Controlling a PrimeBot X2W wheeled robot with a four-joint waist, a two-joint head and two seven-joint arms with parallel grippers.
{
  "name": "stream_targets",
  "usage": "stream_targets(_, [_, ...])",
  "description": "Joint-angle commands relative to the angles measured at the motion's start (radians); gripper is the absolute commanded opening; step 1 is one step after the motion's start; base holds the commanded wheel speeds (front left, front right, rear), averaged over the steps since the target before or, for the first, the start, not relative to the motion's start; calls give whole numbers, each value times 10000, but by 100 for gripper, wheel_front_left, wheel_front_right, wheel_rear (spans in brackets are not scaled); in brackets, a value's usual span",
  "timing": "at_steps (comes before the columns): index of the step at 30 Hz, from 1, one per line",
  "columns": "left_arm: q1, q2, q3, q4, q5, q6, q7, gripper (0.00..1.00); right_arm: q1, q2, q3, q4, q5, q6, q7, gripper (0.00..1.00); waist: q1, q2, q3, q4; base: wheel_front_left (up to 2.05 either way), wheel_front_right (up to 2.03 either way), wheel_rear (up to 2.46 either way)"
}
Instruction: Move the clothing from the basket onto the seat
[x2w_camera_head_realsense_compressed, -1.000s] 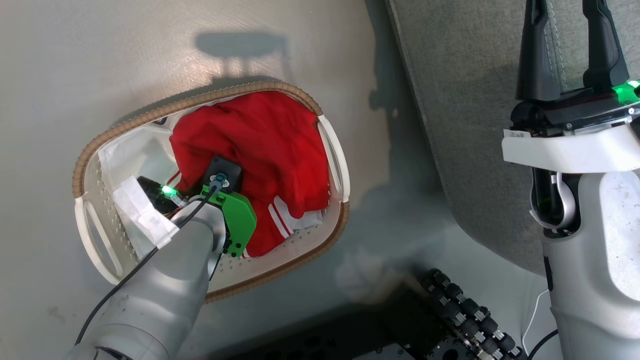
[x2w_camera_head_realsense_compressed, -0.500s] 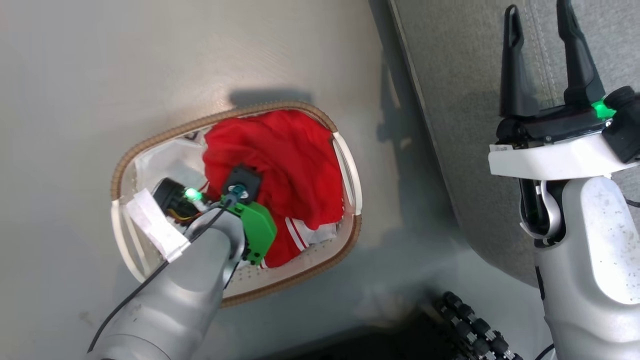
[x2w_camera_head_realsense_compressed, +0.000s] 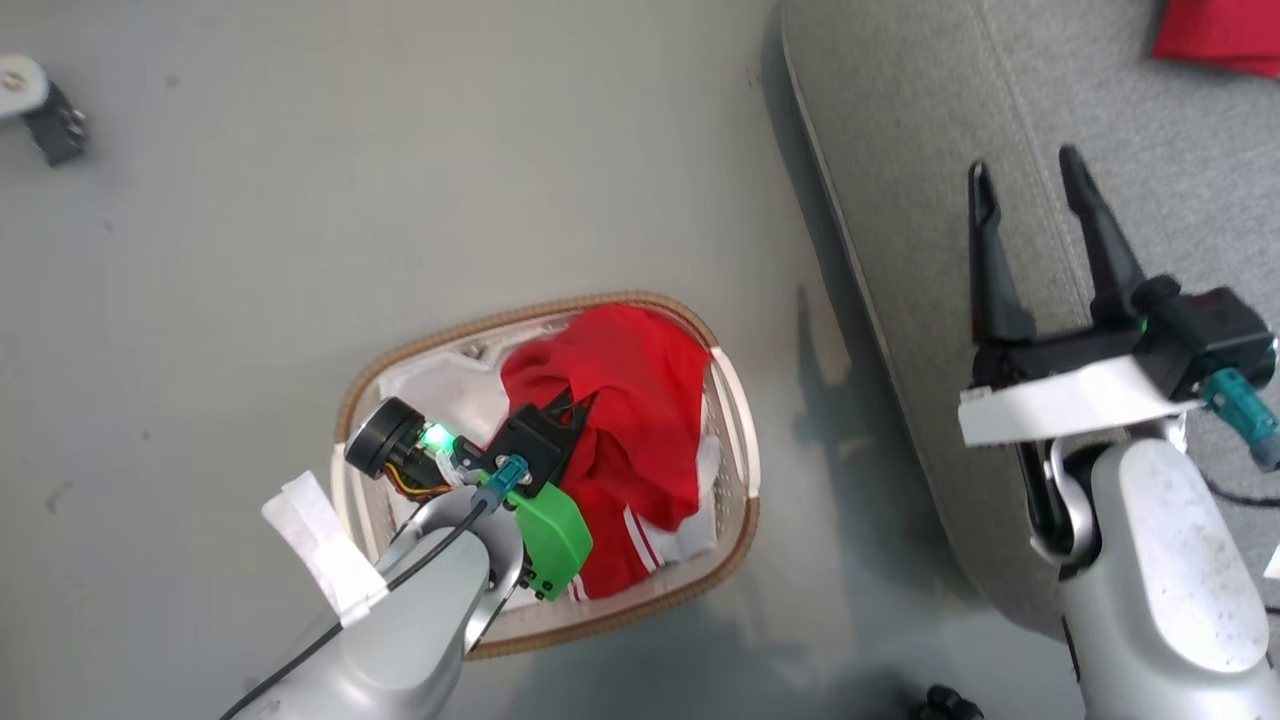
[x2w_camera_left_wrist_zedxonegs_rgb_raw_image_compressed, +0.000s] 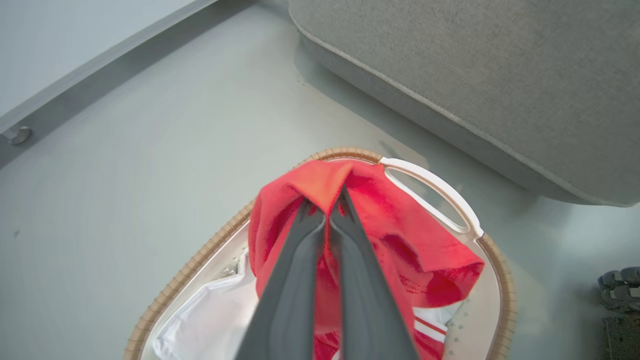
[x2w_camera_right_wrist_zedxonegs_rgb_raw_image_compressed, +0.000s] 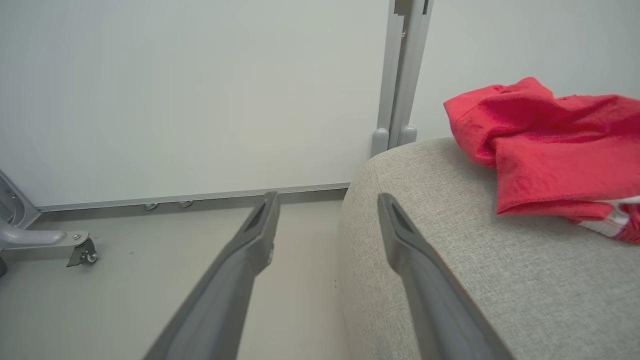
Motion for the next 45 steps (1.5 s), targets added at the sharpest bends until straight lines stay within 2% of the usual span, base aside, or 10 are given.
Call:
stream_targets(1, [181,141,47,-295,124,-24,-37,0,304,-38,-17,109,-74,-14,-5,100,0,0,-1314,641,0,0,0])
stream_targets(7, [483,786,210,-1570,545,-28,-38,0,1156,-38,-18,538,-297,-14,-5,100,0,0,-2690,927,0,0,0])
stream_targets(14, [-49,1486,300,-2676,904,-171,-34,0,1854,-38,194,868,-457,-14,-5,100,0,0,-4010,971,0,0,0])
stream_targets(25, [-1664,2231,629,-4450,959,-381,846,0,2268,-36,826,1143,-356,-14,-5,100,0,0,-4974,762,0,0,0])
stream_targets(30, [-2390,2304,901,-4811,815,-417,1142,0,2056,-38,1183,1309,-331,-14,-4,100,0,0,-5020,647,0,0,0])
stream_targets(37, [-3060,2085,1100,-4916,659,-408,1158,0,1473,-37,1822,1657,-531,-14,-5,100,0,0,-5007,532,0,0,0])
stream_targets(45, [-3227,1866,843,-5210,644,-433,1120,0,480,-35,2371,2597,-1606,-14,-4,100,0,0,-5071,606,0,0,0])
